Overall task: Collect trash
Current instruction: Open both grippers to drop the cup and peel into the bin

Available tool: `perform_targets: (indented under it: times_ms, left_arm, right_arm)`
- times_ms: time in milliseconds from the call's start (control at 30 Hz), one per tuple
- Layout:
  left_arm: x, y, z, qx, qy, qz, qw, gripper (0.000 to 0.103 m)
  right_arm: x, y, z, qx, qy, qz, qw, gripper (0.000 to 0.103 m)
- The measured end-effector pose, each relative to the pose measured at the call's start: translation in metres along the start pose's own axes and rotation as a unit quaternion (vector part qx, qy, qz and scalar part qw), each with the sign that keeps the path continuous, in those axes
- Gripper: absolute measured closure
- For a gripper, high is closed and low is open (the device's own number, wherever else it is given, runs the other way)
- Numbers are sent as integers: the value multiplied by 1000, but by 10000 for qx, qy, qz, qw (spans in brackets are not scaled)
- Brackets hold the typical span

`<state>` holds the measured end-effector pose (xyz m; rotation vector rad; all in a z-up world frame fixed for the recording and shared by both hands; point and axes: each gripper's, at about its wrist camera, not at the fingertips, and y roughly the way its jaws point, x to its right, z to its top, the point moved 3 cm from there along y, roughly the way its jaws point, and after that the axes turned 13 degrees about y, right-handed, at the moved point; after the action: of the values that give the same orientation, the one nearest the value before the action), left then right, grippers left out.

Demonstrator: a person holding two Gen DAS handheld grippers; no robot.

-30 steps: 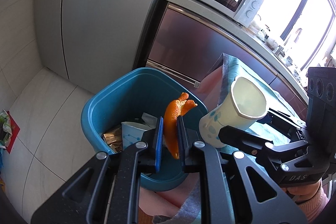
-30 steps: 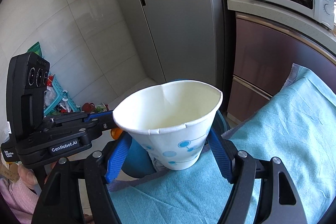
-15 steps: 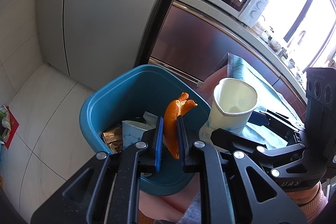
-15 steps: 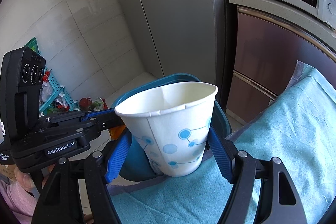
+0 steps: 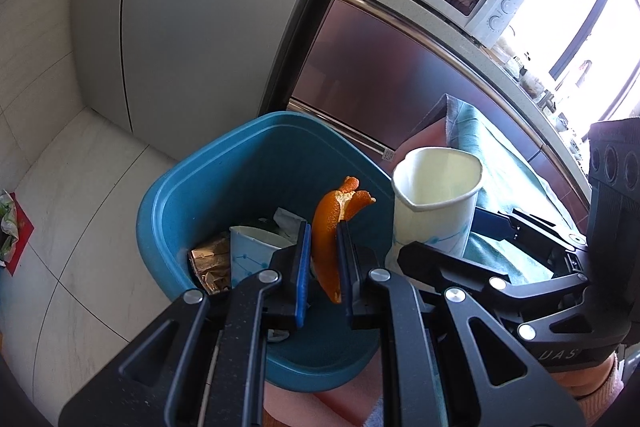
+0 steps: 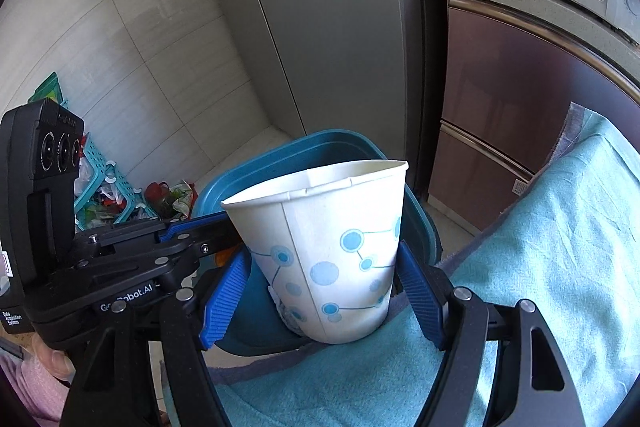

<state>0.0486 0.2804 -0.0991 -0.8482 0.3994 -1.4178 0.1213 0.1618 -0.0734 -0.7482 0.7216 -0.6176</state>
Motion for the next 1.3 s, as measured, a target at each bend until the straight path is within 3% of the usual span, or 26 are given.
perform_targets:
  times_ms: [1300]
  left_arm:
    - [-4, 13, 5, -90, -8, 185, 9998, 89]
  right_arm:
    - [6, 14, 8, -236, 131, -206, 9994, 31]
